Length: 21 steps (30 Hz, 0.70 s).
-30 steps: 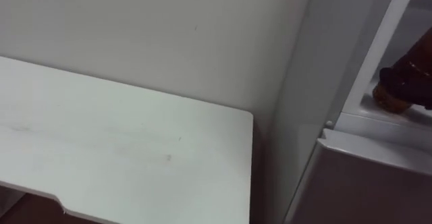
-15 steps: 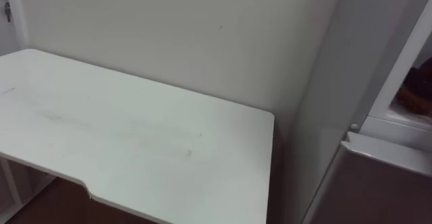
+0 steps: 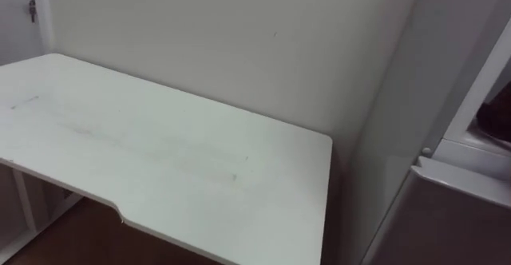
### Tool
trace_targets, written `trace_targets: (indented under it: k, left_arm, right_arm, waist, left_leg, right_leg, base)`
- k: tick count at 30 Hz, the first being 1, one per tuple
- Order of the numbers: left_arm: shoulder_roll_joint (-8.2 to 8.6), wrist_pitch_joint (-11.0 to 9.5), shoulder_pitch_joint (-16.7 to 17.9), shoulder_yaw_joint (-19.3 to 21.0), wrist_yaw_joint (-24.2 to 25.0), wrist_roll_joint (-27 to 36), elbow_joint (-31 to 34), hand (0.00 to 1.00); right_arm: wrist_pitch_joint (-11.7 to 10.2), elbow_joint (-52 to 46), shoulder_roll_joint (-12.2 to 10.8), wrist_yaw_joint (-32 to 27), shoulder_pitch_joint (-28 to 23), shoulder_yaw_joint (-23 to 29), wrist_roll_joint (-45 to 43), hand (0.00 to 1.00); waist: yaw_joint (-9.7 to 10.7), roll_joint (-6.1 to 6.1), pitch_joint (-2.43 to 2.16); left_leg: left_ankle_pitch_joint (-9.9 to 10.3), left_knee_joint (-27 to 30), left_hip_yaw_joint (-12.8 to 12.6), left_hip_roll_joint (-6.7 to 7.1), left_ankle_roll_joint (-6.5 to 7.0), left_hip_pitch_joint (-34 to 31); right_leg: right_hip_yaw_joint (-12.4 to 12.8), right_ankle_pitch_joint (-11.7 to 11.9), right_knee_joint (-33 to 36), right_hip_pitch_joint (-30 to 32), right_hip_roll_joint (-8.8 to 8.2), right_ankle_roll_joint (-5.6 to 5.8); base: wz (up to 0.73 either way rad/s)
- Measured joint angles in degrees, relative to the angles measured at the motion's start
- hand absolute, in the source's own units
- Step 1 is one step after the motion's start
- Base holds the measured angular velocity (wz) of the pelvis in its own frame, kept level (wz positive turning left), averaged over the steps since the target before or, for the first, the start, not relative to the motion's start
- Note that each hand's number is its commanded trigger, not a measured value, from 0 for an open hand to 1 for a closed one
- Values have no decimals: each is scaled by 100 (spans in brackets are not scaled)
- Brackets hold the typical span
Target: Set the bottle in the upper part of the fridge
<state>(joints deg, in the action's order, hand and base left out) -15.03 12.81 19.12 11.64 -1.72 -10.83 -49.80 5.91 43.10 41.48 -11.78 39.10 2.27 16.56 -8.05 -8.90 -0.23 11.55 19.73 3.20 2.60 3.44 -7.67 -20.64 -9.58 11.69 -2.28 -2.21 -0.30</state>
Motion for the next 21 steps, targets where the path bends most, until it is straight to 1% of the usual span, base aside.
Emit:
trace_targets:
  k: [4,8,21]
  left_arm:
    - [-5,64,-2,-2,-1,2,74,0]
    - [-4,66,2,-2,4,6,64,0]
    - [-4,67,70,-5,126,4,27,0]
  right_arm:
    - [43,3,0,40,0,11,-130,0]
    - [58,-4,1,190,-1,26,-90,0]
    - [55,-151,2,382,-143,20,-180,0]
  waist:
    - [-8,0,0]
    - [-5,3,-1]
    - [4,0,-5]
  left_leg:
    - [-1,6,11,-8,-2,18]
    - [2,15,17,-14,-6,48]
    - [-3,22,-2,-20,-10,99]
  right_leg:
    - [-2,1,0,-28,10,-2]
    - [-1,1,-3,-63,18,-1]
    - [20,1,1,-114,19,1]
  base:
    - [0]
    - [2]
    - [0]
